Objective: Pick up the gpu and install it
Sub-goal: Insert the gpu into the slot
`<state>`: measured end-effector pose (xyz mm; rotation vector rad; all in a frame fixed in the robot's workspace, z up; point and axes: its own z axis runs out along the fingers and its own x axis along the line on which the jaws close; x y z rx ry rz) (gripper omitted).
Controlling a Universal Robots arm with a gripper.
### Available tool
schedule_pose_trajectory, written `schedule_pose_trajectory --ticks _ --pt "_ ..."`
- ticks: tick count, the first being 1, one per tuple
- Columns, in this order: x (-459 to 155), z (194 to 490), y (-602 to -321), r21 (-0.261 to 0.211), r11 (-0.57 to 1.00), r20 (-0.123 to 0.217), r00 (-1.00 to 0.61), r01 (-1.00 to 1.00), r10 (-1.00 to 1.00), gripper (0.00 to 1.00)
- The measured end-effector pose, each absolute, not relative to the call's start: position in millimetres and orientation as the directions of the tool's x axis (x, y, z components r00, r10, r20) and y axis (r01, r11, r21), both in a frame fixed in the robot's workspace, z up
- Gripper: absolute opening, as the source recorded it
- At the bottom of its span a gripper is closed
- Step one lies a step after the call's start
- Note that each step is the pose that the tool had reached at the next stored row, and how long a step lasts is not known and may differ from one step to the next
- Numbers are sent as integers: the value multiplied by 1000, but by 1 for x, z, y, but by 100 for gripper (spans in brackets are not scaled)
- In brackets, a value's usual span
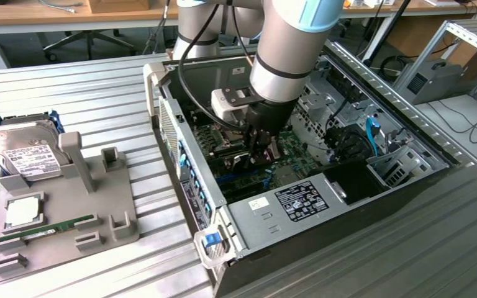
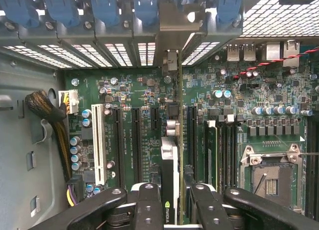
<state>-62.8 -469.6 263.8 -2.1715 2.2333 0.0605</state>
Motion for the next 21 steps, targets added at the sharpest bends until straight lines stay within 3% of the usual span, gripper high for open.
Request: schedule_pose_trajectory --ticks 21 --pt "-63 263 -470 10 28 -58 -28 -1000 -998 27"
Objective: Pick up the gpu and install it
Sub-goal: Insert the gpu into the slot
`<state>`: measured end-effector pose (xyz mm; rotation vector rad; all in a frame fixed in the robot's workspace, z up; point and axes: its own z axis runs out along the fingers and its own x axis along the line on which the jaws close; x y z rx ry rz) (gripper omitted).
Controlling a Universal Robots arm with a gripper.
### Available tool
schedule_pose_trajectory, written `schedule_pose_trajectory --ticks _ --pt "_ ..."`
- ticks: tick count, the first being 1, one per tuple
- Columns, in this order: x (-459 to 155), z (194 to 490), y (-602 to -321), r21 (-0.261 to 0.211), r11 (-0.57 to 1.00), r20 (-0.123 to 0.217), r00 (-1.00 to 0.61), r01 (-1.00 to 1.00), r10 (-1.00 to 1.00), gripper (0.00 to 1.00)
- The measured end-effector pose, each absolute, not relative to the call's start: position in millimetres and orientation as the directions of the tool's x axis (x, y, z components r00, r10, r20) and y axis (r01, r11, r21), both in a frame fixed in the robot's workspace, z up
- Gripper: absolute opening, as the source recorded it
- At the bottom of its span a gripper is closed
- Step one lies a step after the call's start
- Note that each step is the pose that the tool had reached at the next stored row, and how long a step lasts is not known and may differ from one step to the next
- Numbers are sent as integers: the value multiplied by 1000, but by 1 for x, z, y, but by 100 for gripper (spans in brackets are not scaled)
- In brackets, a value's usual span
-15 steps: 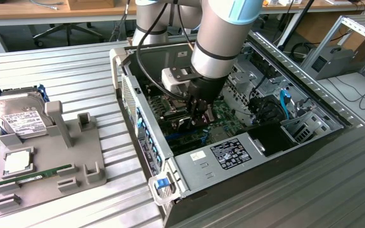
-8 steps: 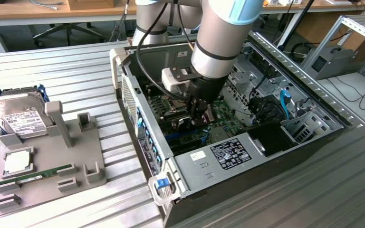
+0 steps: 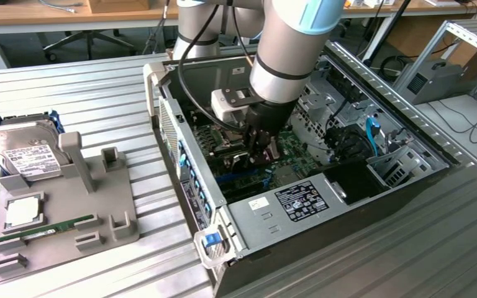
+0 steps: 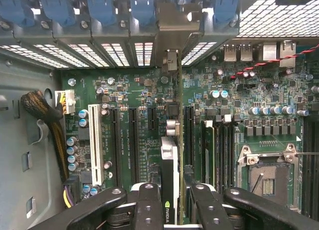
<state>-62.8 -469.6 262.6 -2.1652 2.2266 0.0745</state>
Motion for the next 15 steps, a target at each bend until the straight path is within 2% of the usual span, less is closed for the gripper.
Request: schedule_pose_trajectory --ticks 15 --pt "-63 259 -470 10 28 -61 -28 -1000 -998 27"
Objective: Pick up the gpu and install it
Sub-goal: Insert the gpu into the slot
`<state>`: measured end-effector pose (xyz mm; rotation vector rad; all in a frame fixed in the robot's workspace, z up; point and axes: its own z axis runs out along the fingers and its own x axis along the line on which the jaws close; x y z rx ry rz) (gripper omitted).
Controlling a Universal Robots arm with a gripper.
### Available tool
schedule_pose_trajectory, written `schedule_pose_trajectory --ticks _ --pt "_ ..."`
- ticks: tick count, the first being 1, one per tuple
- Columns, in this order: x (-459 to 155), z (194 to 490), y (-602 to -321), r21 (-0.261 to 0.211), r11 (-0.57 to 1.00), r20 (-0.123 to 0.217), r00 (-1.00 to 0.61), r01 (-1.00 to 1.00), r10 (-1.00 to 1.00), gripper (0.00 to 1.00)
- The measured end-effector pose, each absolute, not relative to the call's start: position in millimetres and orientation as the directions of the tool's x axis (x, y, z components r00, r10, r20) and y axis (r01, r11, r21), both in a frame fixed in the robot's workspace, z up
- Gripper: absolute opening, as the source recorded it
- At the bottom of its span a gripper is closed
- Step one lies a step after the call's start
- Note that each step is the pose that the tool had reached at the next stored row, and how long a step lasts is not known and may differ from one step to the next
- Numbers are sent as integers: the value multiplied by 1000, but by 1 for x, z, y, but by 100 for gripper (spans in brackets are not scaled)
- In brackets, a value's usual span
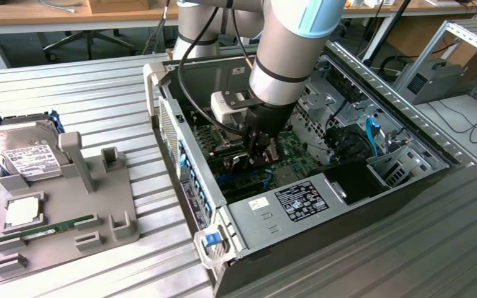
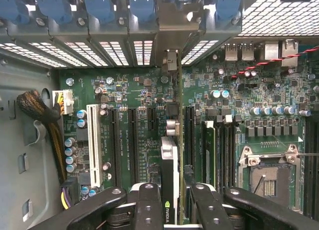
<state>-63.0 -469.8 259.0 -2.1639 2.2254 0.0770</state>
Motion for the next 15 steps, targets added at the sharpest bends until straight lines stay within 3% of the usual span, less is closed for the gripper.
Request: schedule_pose_trajectory --ticks 15 --pt "-63 259 -470 10 27 -71 -28 -1000 -997 27"
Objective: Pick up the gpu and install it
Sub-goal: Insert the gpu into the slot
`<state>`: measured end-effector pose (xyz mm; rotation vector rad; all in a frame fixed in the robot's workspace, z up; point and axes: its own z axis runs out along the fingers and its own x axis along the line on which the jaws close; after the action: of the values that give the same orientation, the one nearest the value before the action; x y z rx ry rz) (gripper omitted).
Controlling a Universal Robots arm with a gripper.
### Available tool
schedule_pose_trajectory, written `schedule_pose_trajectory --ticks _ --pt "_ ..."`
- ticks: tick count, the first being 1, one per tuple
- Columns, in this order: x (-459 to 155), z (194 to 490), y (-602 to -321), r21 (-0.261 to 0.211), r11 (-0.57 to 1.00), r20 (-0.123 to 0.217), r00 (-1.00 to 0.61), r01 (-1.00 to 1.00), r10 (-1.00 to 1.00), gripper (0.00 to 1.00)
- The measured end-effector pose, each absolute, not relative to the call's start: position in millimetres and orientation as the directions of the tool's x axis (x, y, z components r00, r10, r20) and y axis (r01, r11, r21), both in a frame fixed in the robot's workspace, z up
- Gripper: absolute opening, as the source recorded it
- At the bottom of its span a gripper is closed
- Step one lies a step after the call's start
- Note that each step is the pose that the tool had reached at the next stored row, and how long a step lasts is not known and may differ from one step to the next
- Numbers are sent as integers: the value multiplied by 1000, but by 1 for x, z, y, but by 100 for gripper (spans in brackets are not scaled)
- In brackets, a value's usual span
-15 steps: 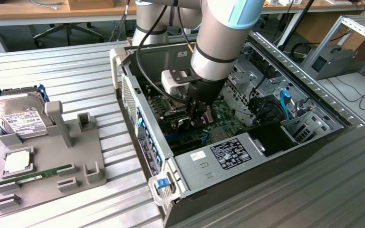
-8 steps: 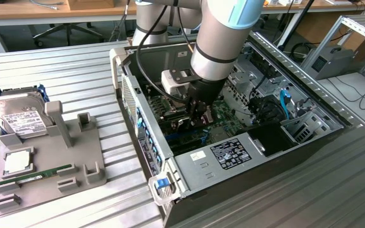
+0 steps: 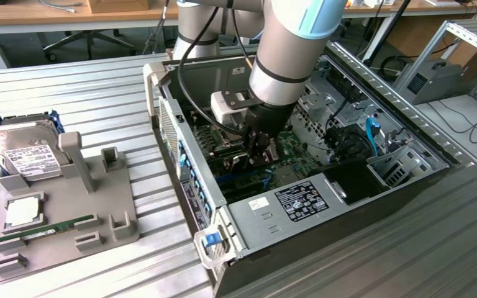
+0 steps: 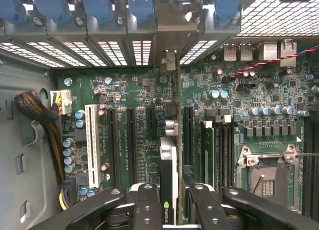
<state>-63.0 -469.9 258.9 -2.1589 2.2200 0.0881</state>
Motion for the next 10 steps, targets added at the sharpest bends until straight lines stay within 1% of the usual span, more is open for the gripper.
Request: schedule_pose_trajectory --ticks 3,4,10 --pt "-63 259 -470 10 28 -72 -28 -1000 -997 27" --pt "-63 259 -470 11 27 -78 -28 -1000 -997 27" --pt "-63 258 -470 11 27 -79 -28 -1000 -996 27"
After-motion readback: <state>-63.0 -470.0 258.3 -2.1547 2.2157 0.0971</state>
